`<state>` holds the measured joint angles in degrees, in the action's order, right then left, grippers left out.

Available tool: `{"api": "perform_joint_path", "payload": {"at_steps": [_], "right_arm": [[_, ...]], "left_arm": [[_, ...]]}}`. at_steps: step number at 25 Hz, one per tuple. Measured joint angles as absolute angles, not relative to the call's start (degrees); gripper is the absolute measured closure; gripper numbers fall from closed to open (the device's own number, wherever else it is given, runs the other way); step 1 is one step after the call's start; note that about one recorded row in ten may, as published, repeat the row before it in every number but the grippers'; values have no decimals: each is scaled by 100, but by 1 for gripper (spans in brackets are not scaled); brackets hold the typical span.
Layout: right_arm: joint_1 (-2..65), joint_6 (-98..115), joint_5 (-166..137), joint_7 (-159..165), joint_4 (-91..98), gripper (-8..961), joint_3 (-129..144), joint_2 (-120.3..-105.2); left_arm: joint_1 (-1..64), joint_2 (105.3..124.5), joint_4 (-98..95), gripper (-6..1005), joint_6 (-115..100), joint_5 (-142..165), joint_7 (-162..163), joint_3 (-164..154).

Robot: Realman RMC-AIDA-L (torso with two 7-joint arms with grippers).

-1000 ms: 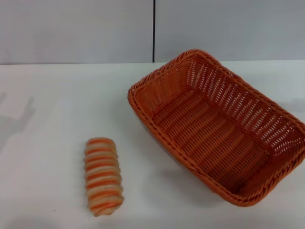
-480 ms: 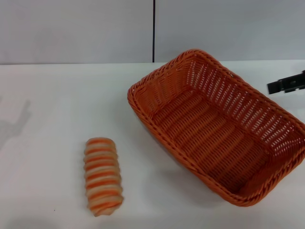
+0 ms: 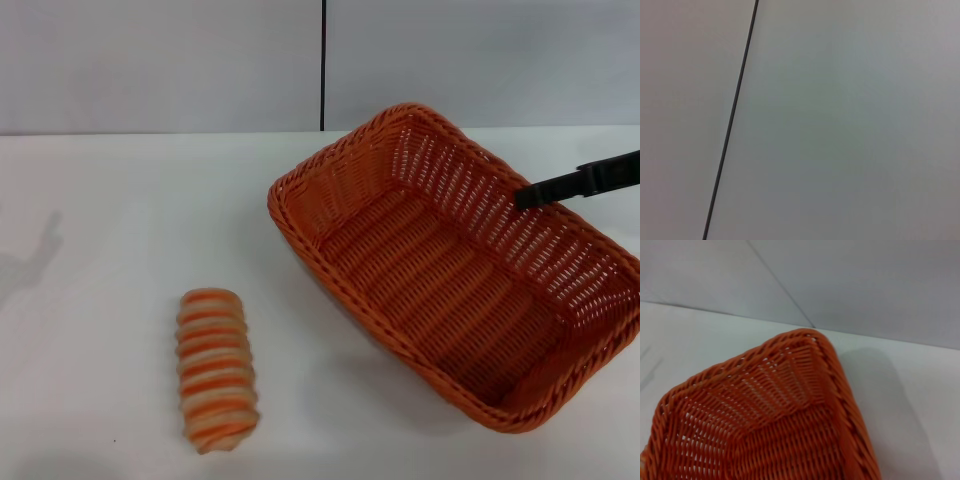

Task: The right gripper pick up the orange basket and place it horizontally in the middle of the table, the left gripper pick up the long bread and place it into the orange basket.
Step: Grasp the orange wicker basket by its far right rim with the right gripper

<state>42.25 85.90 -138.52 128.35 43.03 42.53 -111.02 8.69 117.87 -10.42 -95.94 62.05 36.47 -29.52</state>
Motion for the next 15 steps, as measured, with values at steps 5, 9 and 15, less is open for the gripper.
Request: {"api": "perform_joint_path", "payload": {"at_steps": [5,9,15], "right_arm": [[4382,8374,-13849,12747,4047,194,4254,-11160],[4512,8071,-13890,12704,3752,194,4386,-11194],[4564,7707,-13906,12747,3638,195,4685,-11256]], "left_arm": [[855,11785,-1045,190,-9583,6205,3643,-2970],[830,11785,-1046,191,-9580,6205,3628,-2971],[805,11785,-1046,191,-9588,6205,3630,-2962]]}}
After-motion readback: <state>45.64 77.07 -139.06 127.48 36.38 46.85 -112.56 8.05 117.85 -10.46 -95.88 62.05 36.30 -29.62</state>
